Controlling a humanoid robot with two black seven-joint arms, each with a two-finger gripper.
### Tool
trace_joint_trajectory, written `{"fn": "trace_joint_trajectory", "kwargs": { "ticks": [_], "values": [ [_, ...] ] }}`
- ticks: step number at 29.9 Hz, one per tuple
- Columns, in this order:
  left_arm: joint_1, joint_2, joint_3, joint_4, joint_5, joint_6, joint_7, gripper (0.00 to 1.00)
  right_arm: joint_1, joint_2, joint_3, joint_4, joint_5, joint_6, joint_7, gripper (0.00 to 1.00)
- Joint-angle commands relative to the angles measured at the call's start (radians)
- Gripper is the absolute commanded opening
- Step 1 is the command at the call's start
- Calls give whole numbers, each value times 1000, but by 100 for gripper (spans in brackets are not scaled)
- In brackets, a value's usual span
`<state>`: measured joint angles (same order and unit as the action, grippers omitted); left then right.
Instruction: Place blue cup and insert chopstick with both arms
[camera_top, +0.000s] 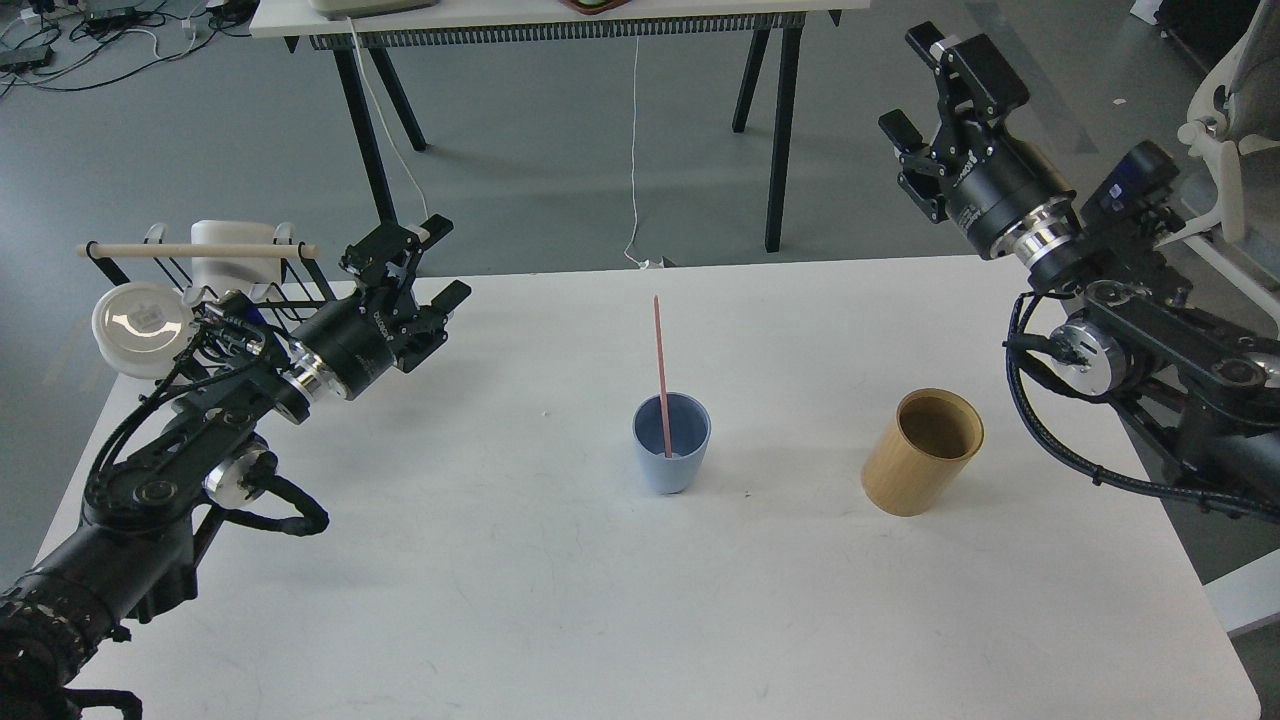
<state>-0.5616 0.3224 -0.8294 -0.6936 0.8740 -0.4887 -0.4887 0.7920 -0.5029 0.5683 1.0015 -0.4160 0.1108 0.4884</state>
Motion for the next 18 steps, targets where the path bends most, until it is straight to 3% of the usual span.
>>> {"fn": "trace_joint_trajectory", "kwargs": {
  "ticks": [1,2,18],
  "values": [
    [0,12,-1,0,-68,0,0,91,-74,-63,24,-1,86,302,0,99],
    [0,21,-1,0,-90,0,0,91,-94,-71,25,-3,86,378,0,99],
    [14,56,-1,-15,-139,0,0,92,-143,-45,31,-27,98,378,0,99]
  ]
}}
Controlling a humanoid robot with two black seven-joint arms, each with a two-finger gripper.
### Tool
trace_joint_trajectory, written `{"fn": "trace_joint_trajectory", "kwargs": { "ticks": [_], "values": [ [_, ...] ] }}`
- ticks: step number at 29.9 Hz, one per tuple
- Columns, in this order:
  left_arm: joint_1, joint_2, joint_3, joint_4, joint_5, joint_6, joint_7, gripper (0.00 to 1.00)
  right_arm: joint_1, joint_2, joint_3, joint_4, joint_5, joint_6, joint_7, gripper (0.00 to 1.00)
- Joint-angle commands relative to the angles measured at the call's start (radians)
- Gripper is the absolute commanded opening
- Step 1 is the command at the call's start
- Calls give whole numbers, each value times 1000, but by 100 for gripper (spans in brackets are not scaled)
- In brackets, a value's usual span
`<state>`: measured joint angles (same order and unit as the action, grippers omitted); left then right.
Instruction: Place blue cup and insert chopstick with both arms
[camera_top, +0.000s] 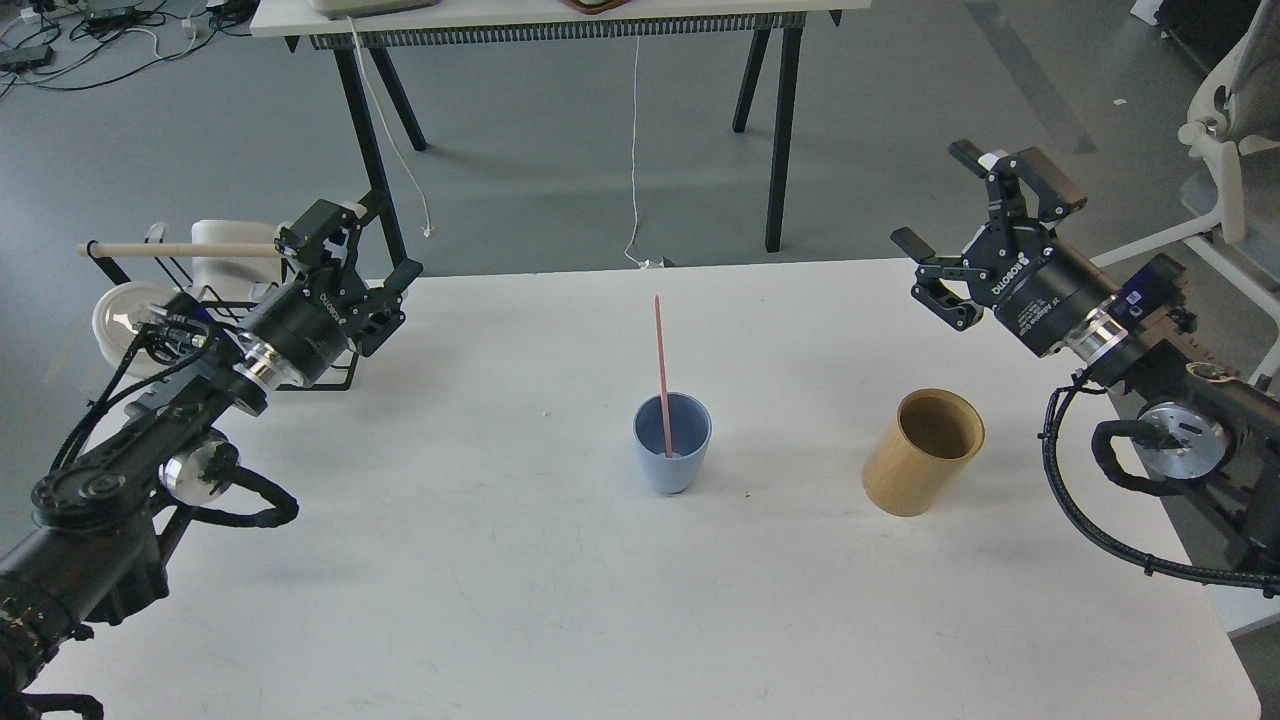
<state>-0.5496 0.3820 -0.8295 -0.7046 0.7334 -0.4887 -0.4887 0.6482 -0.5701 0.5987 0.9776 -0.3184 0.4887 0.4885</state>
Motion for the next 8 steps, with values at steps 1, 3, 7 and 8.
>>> {"fn": "trace_joint_trajectory", "kwargs": {
  "ticks": [1,3,7,8],
  "values": [
    [2,-3,0,-3,0,0,0,92,1,29,3,-5,1,0,0,99],
    [0,-5,-2,-4,0,0,0,92,-1,36,15,-7,1,0,0,99],
    [0,-2,-2,-4,0,0,0,92,-1,44,23,-7,1,0,0,99],
    [0,0,0,-4,0,0,0,92,-1,45,23,-7,1,0,0,99]
  ]
}}
